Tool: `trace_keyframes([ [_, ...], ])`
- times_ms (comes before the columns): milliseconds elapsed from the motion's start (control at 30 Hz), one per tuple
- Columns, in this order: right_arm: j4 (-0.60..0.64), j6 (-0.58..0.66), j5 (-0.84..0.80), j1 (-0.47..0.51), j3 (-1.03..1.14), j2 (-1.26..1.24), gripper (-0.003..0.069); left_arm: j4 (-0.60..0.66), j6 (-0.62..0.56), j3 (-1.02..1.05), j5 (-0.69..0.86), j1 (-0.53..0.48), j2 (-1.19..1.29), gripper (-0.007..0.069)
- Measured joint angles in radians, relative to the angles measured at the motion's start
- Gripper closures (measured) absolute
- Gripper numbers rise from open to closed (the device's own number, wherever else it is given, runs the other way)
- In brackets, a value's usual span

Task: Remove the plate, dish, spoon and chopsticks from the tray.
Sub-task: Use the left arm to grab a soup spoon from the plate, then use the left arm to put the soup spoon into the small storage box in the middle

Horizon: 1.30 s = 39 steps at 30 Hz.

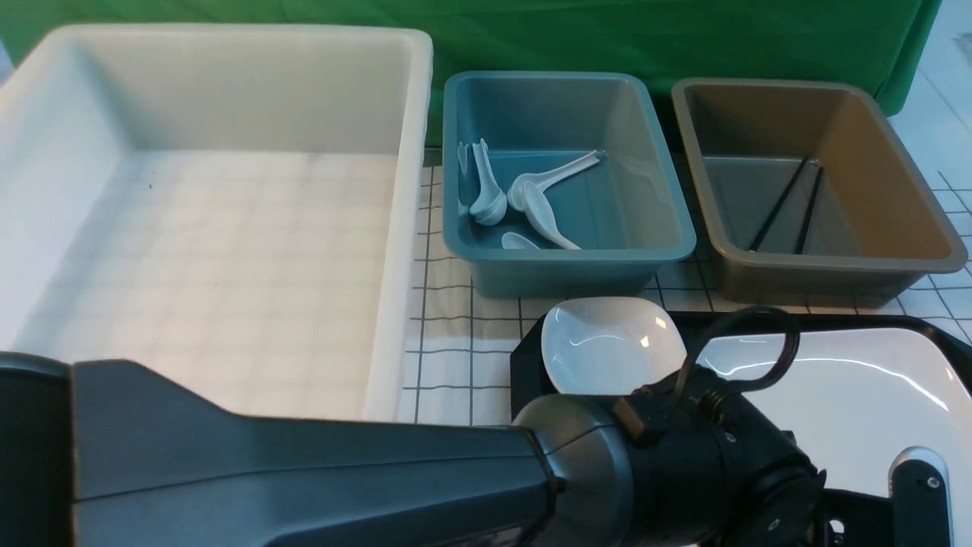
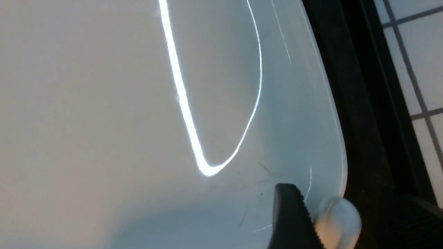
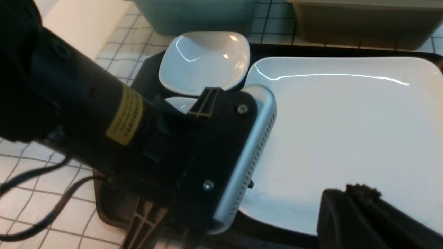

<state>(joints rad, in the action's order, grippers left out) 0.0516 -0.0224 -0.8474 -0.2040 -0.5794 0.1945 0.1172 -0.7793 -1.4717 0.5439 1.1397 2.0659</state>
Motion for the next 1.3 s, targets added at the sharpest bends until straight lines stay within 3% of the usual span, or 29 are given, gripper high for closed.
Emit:
trace_keyframes([
  [233, 0.000, -0.001, -0.027, 0.000, 0.000, 0.000, 0.0585, -0.010, 0.049, 0.000, -0.021, 0.000, 0.024, 0.0372],
  [400, 0.000, -0.031, -0.036, 0.000, 0.000, 0.000, 0.0585, -0.015, 0.110, 0.000, -0.048, 0.001, 0.023, 0.0492],
  [533, 0.001, -0.047, -0.036, 0.000, 0.000, 0.000, 0.0582, -0.024, 0.151, -0.001, -0.047, 0.002, -0.002, 0.0540],
  [833, 0.001, -0.050, -0.036, 0.000, 0.000, 0.000, 0.0578, -0.088, 0.356, -0.001, -0.085, 0.001, -0.175, 0.0552],
  [1000, 0.001, -0.049, -0.036, 0.000, 0.000, 0.000, 0.0571, -0.092, 0.393, -0.003, -0.186, -0.006, -0.256, 0.0552],
  [1300, 0.000, -0.049, -0.036, 0.000, 0.000, 0.000, 0.0562, -0.092, 0.424, -0.003, -0.156, -0.057, -0.242, 0.0552],
])
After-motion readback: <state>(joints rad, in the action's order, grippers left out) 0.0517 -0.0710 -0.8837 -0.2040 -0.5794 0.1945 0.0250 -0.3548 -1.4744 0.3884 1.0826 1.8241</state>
